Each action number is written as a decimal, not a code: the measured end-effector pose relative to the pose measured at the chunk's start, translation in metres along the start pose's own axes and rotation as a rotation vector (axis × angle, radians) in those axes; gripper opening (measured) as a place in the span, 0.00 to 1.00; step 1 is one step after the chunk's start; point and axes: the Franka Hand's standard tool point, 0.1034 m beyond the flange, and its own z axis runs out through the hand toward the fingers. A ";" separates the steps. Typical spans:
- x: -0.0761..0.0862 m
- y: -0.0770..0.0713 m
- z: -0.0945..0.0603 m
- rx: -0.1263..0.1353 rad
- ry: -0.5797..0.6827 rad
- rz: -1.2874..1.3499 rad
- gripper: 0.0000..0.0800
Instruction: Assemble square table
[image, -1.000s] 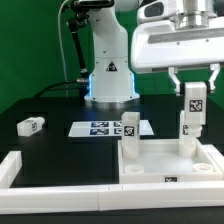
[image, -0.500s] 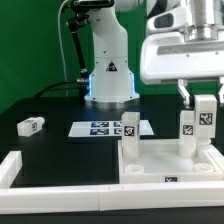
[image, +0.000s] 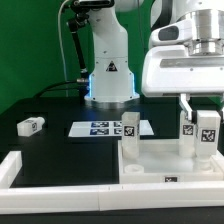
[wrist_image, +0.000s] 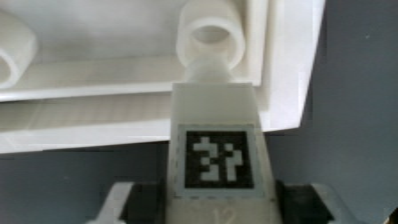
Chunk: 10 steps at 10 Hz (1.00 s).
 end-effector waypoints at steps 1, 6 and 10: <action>-0.001 0.000 0.002 -0.002 -0.001 -0.001 0.36; -0.014 -0.008 0.004 0.007 -0.019 0.001 0.36; -0.019 -0.006 0.010 -0.001 -0.024 -0.007 0.36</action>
Offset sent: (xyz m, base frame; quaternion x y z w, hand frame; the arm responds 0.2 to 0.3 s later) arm -0.0139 0.0148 -0.0073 0.0183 -0.0056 0.0270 0.9995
